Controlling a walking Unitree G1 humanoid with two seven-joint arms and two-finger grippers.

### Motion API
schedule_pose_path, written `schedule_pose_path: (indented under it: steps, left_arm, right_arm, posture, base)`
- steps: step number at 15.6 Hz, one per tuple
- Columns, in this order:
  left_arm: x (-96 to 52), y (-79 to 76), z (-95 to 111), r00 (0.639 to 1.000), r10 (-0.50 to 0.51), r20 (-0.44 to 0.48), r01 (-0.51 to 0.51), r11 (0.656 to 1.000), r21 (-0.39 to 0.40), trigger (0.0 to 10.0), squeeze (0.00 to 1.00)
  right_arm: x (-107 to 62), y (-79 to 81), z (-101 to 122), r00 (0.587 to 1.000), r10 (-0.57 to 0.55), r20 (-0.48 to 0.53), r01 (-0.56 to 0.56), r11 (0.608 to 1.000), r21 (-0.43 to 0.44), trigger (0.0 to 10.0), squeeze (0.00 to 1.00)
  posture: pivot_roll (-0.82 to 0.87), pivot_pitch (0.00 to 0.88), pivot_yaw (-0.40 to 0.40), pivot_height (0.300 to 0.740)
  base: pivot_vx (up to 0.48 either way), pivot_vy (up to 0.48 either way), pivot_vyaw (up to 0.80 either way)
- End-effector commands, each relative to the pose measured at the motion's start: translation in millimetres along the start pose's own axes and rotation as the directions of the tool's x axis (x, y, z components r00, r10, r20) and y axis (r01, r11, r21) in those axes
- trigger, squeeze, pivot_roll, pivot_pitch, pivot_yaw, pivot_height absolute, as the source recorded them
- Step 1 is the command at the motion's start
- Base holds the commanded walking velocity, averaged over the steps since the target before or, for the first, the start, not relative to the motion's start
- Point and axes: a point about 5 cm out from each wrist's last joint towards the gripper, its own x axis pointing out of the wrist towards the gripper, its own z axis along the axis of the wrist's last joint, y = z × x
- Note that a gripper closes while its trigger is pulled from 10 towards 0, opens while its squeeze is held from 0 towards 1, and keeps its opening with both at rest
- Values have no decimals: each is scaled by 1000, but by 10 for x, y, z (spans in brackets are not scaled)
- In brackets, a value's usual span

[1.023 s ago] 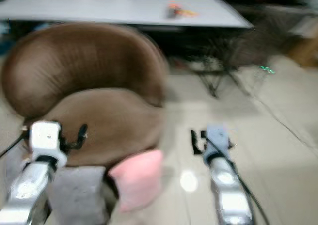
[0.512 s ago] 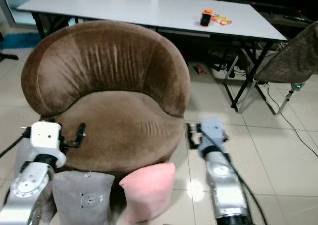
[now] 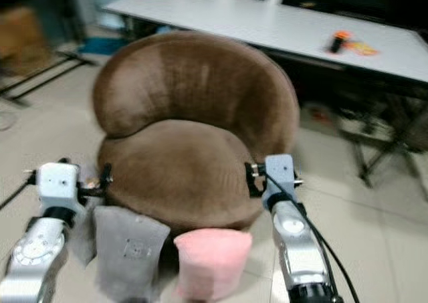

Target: Move the pillow to the sofa from floor

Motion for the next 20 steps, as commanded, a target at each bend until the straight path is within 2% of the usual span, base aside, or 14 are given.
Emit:
schedule_pose_path:
  steps: [1,9,11,14,16,20]
  left_arm:
    - [12,9,11,1000,2,5,-2,1000,11,10000,0]
    - [-8,32,10,1000,13,26,-13,1000,11,10000,0]
    - [-27,29,1,999,16,39,-16,1000,-12,10000,0]
    - [-37,14,-5,999,-4,39,4,1000,-11,10000,0]
    - [-37,12,8,998,-11,55,13,1000,-20,10000,0]
    - [-40,33,2,999,-1,53,1,1000,-15,10000,0]
  right_arm:
    - [3,-50,8,1000,-26,3,26,1000,-1,10000,1000]
    - [27,-38,11,1000,-11,9,10,1000,20,10000,1000]
    - [24,-47,10,1000,-19,9,19,999,31,10000,1000]
    - [11,-44,7,1000,-11,20,11,1000,0,10000,1000]
    - [11,-17,20,1000,-3,26,3,1000,-2,10000,1000]
    - [17,-25,11,1000,-15,21,15,1000,14,10000,1000]
  posture:
    - [42,0,-67,740]
    - [48,0,-77,740]
    - [50,0,-78,740]
    - [49,0,-76,740]
    - [49,0,-75,740]
    - [51,0,-74,740]
  base:
    - [0,-442,0]
    - [0,-431,0]
    - [0,0,0]
    - [0,0,188]
    - [306,0,800]
    - [344,0,0]
